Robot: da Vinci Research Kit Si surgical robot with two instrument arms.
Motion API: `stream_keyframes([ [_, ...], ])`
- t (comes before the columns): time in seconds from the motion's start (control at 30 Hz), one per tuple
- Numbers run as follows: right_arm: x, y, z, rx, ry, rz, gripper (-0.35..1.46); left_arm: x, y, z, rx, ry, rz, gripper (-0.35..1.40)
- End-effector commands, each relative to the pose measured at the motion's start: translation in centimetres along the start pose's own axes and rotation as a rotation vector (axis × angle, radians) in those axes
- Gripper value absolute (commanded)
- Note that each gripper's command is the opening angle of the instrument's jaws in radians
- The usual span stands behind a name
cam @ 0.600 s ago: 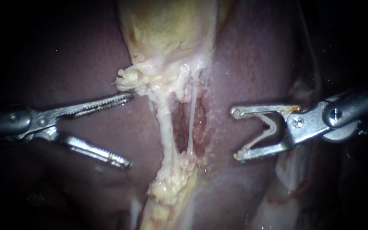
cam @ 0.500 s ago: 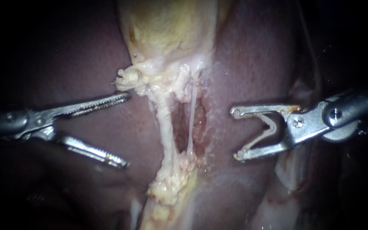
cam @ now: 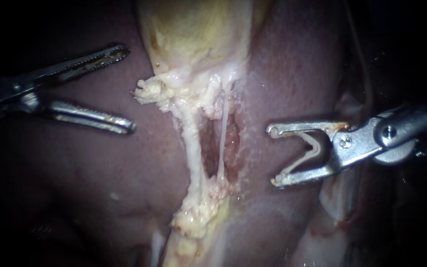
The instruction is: Grabbing gallbladder
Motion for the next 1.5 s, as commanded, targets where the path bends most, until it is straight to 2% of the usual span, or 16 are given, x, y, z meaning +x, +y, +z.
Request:
stream_keyframes([
  [0.03, 0.00, 0.00, 0.00, 0.000, 0.000, 0.000, 0.50, -0.02, 0.02, 0.07, 0.004, -0.003, -0.014, 0.74],
  [0.23, 0.00, 0.00, 0.00, 0.000, 0.000, 0.000, 0.50, -0.12, 0.08, 0.30, 0.003, 0.002, -0.061, 0.46],
  [0.5, 0.00, 0.00, 0.00, 0.000, 0.000, 0.000, 0.50, -0.22, 0.12, 0.39, 0.009, 0.007, -0.114, 0.09],
  [0.57, 0.00, 0.00, 0.00, 0.000, 0.000, 0.000, 0.50, -0.23, 0.11, 0.36, 0.007, 0.004, -0.131, -0.08],
  [0.6, 0.00, 0.00, 0.00, 0.000, 0.000, 0.000, 0.50, -0.23, 0.11, 0.34, 0.006, 0.001, -0.130, -0.23],
  [0.63, 0.00, 0.00, 0.00, 0.000, 0.000, 0.000, 0.50, -0.24, 0.11, 0.32, 0.004, -0.004, -0.136, -0.35],
  [0.77, 0.00, 0.00, 0.00, 0.000, 0.000, 0.000, 0.50, -0.23, 0.12, 0.23, -0.003, -0.058, -0.132, -0.35],
  [0.87, 0.00, 0.00, 0.00, 0.000, 0.000, 0.000, 0.50, -0.18, 0.14, 0.19, -0.005, -0.097, -0.150, -0.35],
  [0.9, 0.00, 0.00, 0.00, 0.000, 0.000, 0.000, 0.50, -0.15, 0.15, 0.17, -0.006, -0.106, -0.151, -0.35],
  [1.0, 0.00, 0.00, 0.00, 0.000, 0.000, 0.000, 0.50, -0.04, 0.14, 0.09, -0.012, -0.107, -0.158, -0.35],
  [1.13, -0.01, 0.00, 0.00, 0.000, 0.000, 0.000, 0.50, 0.22, 0.02, -0.09, -0.028, -0.114, -0.173, -0.35],
  [1.17, -0.01, 0.00, 0.00, 0.000, 0.000, 0.000, 0.50, 0.29, -0.02, -0.14, -0.035, -0.106, -0.185, -0.35],
  [1.3, -0.01, 0.00, 0.00, 0.000, 0.000, 0.000, 0.50, 0.62, -0.20, -0.41, -0.033, -0.068, -0.175, -0.35],
  [1.4, -0.01, 0.00, 0.00, 0.000, 0.000, 0.006, 0.50, 0.78, -0.27, -0.55, -0.031, -0.051, -0.175, -0.35],
  [1.5, -0.01, 0.01, 0.00, -0.001, 0.000, 0.006, 0.50, 0.87, -0.32, -0.66, -0.029, -0.042, -0.177, -0.35],
])
